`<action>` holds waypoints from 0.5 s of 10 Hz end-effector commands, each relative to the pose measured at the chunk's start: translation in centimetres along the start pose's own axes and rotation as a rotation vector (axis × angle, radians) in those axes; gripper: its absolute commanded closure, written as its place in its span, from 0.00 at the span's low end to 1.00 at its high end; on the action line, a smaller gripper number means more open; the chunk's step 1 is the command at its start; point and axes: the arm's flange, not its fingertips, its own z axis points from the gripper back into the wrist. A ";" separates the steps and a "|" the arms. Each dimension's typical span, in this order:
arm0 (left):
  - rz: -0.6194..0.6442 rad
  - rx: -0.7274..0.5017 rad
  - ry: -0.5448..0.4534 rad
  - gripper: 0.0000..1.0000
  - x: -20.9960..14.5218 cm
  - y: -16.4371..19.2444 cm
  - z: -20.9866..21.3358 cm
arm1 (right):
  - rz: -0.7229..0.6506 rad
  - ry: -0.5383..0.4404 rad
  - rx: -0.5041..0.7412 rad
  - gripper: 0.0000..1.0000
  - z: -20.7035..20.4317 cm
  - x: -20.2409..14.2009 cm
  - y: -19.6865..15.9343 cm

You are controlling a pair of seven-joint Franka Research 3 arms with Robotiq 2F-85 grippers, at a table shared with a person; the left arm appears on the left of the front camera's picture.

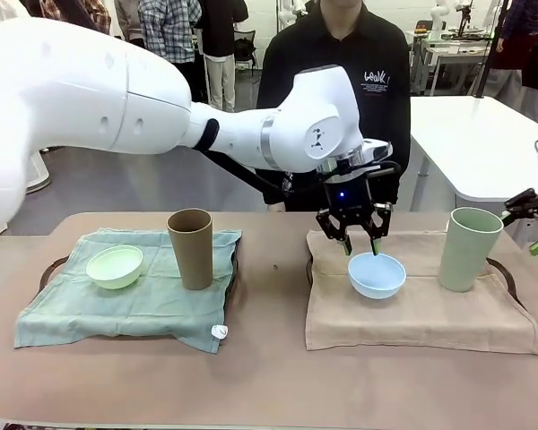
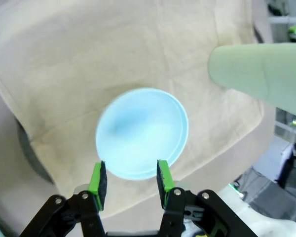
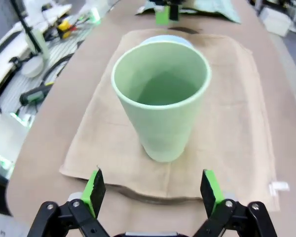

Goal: Set up a tray with a mat and arrange the tableware.
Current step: Place the Picnic Bowl and Reusable plastic cup back onto the Handle tray in front of the human's position.

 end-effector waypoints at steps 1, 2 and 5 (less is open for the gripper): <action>-0.009 0.035 -0.063 0.46 -2.7 1.7 3.8 | -0.176 0.012 -0.099 0.00 1.2 3.5 3.0; -0.018 0.085 -0.067 0.46 -3.6 1.8 5.8 | -0.234 0.006 -0.086 0.00 1.6 5.6 5.0; -0.087 0.283 0.006 0.46 -7.2 2.2 12.3 | -0.455 -0.094 0.078 0.00 0.7 12.9 11.9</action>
